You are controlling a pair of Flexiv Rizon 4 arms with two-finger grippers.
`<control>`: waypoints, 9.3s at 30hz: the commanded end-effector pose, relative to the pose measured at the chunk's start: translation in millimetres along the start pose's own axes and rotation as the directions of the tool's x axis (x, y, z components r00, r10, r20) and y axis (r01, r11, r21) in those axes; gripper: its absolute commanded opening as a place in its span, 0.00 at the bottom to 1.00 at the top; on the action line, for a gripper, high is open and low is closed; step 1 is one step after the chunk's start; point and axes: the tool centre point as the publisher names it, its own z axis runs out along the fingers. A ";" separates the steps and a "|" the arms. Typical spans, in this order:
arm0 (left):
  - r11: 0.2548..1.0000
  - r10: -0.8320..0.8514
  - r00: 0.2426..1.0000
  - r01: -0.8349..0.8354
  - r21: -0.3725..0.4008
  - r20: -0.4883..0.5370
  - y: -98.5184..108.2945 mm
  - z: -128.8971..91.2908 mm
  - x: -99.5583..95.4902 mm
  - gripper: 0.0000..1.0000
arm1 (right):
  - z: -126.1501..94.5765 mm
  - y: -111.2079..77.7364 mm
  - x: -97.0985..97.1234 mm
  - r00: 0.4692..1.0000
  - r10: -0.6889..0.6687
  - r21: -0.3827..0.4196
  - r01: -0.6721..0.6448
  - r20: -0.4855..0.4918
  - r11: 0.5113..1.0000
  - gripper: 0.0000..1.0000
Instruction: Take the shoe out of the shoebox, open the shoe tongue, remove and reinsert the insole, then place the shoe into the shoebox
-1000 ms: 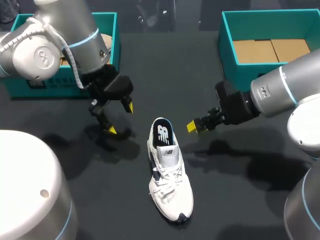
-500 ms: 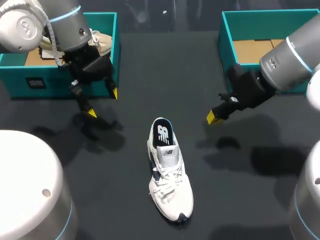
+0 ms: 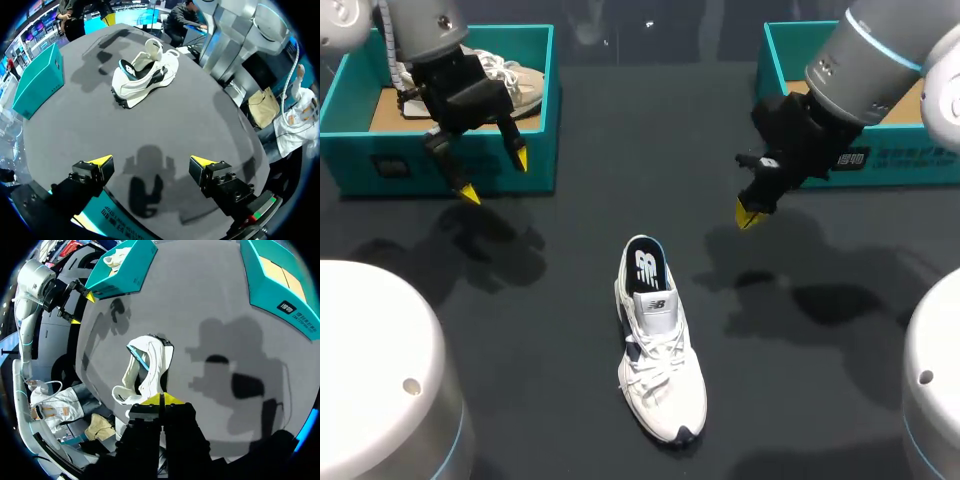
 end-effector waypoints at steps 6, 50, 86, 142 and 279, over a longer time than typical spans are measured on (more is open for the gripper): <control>1.000 0.000 1.000 0.000 -0.003 -0.001 -0.3 0.8 -0.6 1.00 | 1.5 3.0 2.1 1.000 0.001 0.011 -0.002 0.031 1.000 0.00; 1.000 0.000 1.000 0.000 -0.003 -0.001 -0.3 0.8 -0.6 1.00 | 91.2 33.2 64.7 0.864 0.072 -0.107 -0.021 0.499 0.994 0.00; 1.000 0.000 1.000 0.000 -0.003 -0.001 -0.3 0.8 -0.6 1.00 | 134.1 53.8 55.3 0.844 0.137 -0.314 0.039 0.518 0.949 0.00; 1.000 0.000 1.000 0.000 -0.003 -0.001 -0.3 0.8 -0.6 1.00 | 171.2 13.5 48.9 0.751 0.181 -0.148 -0.112 0.635 0.983 0.00; 1.000 0.000 1.000 0.000 -0.003 -0.001 -0.3 0.8 -0.6 1.00 | 194.0 57.3 34.9 0.828 -0.009 -0.057 0.050 0.561 0.997 0.00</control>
